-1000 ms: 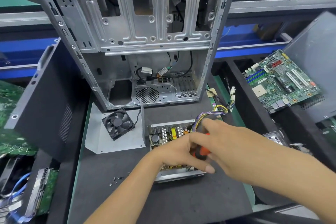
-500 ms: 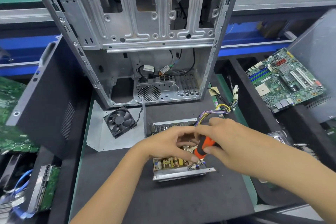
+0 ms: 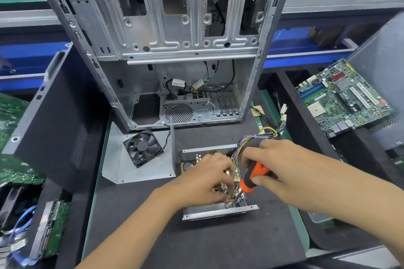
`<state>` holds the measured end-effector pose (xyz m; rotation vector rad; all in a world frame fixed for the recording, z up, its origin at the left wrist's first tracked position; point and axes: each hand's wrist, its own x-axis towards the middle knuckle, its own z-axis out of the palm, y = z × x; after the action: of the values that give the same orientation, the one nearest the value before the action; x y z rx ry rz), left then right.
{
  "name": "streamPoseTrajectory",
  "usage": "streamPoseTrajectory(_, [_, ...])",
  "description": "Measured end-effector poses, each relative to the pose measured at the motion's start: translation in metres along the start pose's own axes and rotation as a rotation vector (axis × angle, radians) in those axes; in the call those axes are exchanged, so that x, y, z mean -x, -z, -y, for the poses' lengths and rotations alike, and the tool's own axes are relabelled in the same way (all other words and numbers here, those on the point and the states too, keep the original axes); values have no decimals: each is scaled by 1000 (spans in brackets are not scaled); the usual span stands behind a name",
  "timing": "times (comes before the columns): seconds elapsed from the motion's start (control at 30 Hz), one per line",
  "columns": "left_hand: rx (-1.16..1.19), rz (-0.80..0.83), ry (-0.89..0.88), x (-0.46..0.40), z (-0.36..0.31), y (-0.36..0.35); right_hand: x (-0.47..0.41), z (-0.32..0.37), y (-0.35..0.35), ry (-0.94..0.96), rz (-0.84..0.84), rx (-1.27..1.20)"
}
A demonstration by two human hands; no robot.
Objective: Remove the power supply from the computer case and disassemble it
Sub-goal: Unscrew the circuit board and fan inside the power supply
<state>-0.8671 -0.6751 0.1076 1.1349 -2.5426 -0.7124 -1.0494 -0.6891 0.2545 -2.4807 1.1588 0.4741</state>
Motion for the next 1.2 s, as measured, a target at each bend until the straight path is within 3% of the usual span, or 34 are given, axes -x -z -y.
streamPoseTrajectory(0.17, [-535,83,-220,-4,-1,-21,0,1,2,-2,22,25])
streamPoseTrajectory(0.47, [-671,-62,-450,-14,8,-37,-3,1,-1,-29,37,31])
streamPoseTrajectory(0.73, [-555,45,-324,-14,4,-33,-2,-1,-1,-26,19,2])
streamPoseTrajectory(0.9, [-55,54,-182,-12,6,-20,2,-7,0,1,-35,-44])
streamPoseTrajectory(1.2, [286,-47,138,-21,-1,8,11,-17,6,-64,-126,-128])
